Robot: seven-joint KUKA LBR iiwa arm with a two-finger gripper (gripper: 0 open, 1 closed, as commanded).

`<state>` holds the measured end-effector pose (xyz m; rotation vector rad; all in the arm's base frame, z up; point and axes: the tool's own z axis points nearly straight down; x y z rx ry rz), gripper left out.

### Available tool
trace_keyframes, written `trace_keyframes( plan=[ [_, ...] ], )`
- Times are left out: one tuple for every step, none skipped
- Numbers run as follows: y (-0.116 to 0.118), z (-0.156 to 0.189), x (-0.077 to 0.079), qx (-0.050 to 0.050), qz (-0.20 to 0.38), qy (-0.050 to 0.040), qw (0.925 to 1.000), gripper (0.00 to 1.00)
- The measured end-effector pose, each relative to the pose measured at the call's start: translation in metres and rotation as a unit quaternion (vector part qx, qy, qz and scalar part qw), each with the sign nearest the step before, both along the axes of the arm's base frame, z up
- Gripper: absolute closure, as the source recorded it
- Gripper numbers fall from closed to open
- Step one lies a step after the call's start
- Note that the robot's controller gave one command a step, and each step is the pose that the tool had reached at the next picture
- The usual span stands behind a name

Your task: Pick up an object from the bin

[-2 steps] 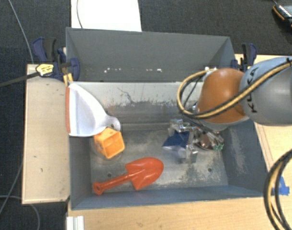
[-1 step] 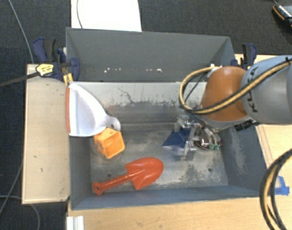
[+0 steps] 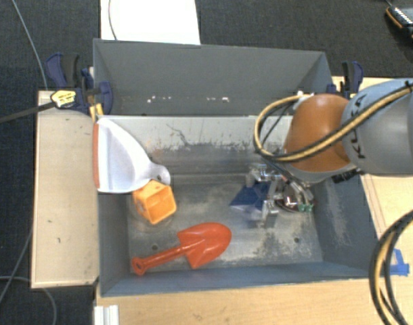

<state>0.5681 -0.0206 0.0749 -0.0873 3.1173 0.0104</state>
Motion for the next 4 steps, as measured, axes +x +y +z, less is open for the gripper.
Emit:
trace_keyframes(
  plan=[
    [0.005, -0.003, -0.022, -0.001, 0.061, 0.0003, 0.9981, 0.00],
    [0.004, 0.000, -0.005, -0.002, 0.076, -0.0016, 0.9971, 0.00],
    [-0.006, -0.004, -0.015, 0.000, 0.040, -0.0008, 0.9992, 1.00],
    [-0.006, -0.004, -0.015, 0.000, 0.041, -0.0008, 0.9992, 1.00]
  ],
)
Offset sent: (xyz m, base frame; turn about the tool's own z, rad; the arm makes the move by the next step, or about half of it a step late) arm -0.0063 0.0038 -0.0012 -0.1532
